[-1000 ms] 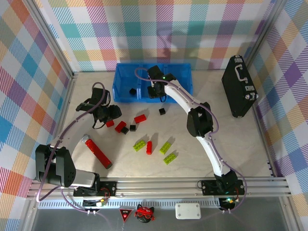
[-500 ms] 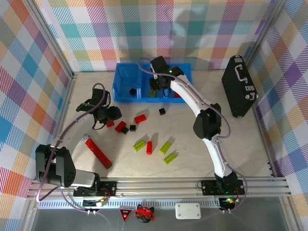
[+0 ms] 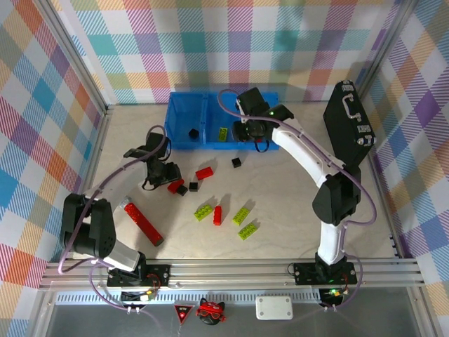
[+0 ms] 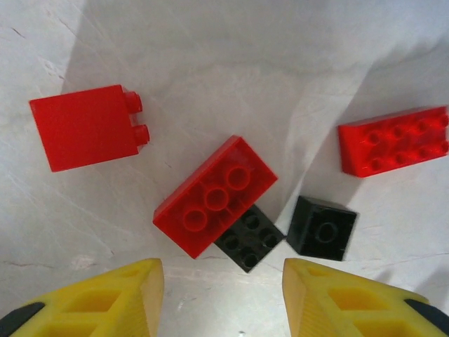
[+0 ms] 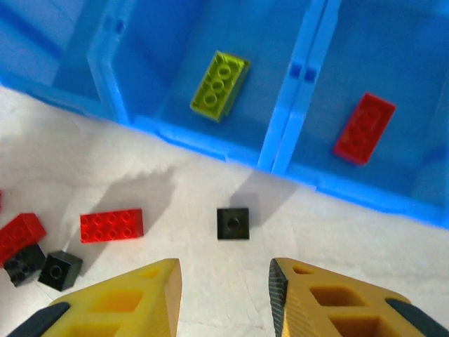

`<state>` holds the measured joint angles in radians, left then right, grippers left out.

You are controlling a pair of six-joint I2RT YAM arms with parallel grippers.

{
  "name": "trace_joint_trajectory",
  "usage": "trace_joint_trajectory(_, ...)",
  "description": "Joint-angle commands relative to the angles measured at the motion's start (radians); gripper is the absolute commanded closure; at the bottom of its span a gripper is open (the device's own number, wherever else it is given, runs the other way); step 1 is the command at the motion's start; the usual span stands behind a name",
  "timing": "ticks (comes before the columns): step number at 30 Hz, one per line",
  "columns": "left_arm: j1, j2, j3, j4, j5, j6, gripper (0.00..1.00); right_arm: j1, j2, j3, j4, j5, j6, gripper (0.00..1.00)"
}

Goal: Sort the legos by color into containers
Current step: Pick up the lego from the middle-left of the table.

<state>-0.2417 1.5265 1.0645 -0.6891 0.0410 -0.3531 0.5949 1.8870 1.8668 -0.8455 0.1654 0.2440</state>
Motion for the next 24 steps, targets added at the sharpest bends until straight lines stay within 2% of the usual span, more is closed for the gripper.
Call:
trace_joint_trajectory(1,-0.005,0.064,0.064,-0.068,0.039,0.097,0.49,-0.001,-0.093,-0.090,0.030,0.016,0.034,0.60)
trace_joint_trajectory(5,-0.005,0.135,0.136,-0.121,0.083,0.195,0.43,-0.003,-0.165,-0.194,0.043,0.042,0.050,0.60)
trace_joint_trajectory(9,-0.007,0.180,0.186,-0.148,0.096,0.250,0.41,-0.003,-0.195,-0.245,0.042,0.048,0.063,0.60)
trace_joint_trajectory(11,-0.007,0.200,0.204,-0.162,0.099,0.274,0.35,-0.003,-0.204,-0.258,0.039,0.048,0.065,0.60)
trace_joint_trajectory(24,-0.028,0.301,0.266,-0.179,0.007,0.289,0.35,-0.003,-0.238,-0.284,0.036,0.059,0.070,0.60)
